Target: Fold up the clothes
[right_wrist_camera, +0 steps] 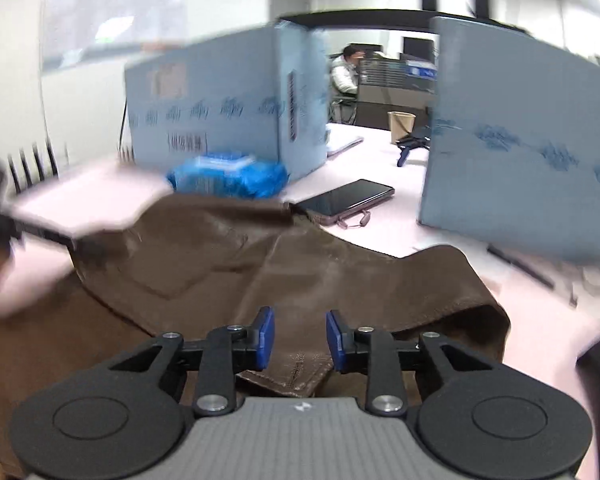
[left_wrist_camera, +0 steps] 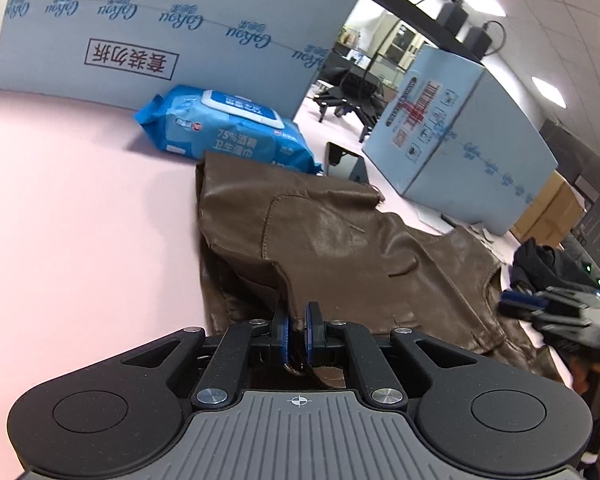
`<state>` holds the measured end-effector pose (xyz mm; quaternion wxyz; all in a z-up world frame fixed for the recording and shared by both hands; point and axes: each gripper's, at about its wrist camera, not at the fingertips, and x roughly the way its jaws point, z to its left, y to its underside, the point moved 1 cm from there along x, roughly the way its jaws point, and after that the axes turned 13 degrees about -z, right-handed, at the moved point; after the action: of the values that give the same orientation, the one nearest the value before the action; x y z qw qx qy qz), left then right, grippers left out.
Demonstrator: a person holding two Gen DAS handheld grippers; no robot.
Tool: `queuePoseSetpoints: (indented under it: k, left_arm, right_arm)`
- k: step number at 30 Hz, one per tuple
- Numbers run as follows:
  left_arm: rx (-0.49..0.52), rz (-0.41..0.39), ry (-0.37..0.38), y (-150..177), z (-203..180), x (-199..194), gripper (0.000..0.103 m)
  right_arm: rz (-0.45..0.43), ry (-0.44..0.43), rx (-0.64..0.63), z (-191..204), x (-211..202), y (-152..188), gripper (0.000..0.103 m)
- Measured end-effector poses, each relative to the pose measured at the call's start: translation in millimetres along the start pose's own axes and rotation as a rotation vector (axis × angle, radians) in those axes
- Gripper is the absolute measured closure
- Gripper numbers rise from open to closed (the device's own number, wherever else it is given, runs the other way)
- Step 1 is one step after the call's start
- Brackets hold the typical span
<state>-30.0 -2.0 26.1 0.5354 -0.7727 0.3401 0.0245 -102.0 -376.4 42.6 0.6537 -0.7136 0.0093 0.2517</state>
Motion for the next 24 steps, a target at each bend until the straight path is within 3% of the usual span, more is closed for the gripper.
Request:
queuePoseSetpoints:
  k: [2,5,11,15,17,21,24]
  left_arm:
    - [-0.028,0.023,-0.011,-1,6,4,0.096]
    - [-0.013,0.044,-0.005,2,10,-1,0.094]
    - [0.045,0.03,-0.013,-2,11,-28,0.091]
    - [0.08,-0.082,-0.017,-20,-2,-42,0.091]
    - [0.08,-0.127,0.025,-30,-13,-39,0.091]
    - [0.074,-0.132,0.089,-42,-33,1,0.088]
    - [0.065,-0.088,0.045,-45,-36,61,0.088]
  right_arm:
    - [0.059,0.096,-0.091,-3,30,7,0.079]
    - [0.082,0.19,-0.113,-22,52,14,0.079]
    - [0.098,0.251,-0.073,-52,59,13,0.08]
    - [0.062,0.241,0.086,-69,45,4,0.078]
    - [-0.043,0.216,0.169,-67,31,-10,0.078]
    - [-0.068,0.143,0.139,-46,37,-23,0.077]
    - [-0.006,0.092,0.081,-33,64,-22,0.078]
